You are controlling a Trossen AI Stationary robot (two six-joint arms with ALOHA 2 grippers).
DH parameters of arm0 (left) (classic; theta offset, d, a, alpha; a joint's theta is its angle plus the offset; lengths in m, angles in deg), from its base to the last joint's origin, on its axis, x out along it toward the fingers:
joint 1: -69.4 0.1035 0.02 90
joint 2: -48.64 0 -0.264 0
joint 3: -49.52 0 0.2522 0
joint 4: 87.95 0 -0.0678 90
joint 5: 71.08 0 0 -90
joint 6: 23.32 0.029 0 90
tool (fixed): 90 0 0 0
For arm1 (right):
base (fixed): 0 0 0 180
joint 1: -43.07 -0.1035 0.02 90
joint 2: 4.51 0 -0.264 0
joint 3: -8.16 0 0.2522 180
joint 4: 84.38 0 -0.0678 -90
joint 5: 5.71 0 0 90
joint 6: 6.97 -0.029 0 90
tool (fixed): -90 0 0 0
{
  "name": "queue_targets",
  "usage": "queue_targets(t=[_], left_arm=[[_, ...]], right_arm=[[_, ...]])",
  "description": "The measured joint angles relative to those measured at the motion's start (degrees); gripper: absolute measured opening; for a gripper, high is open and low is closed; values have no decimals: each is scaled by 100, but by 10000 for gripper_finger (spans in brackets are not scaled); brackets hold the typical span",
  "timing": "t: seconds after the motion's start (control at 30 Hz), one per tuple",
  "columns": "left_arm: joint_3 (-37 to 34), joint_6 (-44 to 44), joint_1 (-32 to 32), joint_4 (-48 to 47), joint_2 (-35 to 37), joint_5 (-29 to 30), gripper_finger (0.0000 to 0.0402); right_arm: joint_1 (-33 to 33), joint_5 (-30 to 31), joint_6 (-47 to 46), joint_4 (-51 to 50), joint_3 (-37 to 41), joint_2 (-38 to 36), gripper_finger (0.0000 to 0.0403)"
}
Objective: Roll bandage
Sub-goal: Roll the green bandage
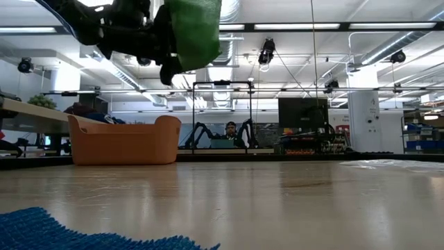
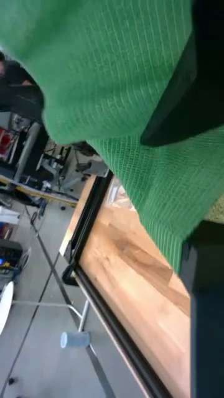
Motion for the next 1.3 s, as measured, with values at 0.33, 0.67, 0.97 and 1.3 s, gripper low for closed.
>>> queue_targets(t=[0.33,0.67,0.97,1.3], left_arm=[[4,-550,502,-400,772,-145,290],[4,-1497,984,128,825,-144,305],[4,-2900,1351,809,336,-420,297],[-4,-2352,1714,586,-14,-873,316]], right_arm=[[-15,-5,-91,-389,0,-158,2],[-150,-288,-312,-956,2,-120,2],[-383,-310,-521,-1369,2,-117,2],[-818,-304,-1006,-2039,7,-115,2]])
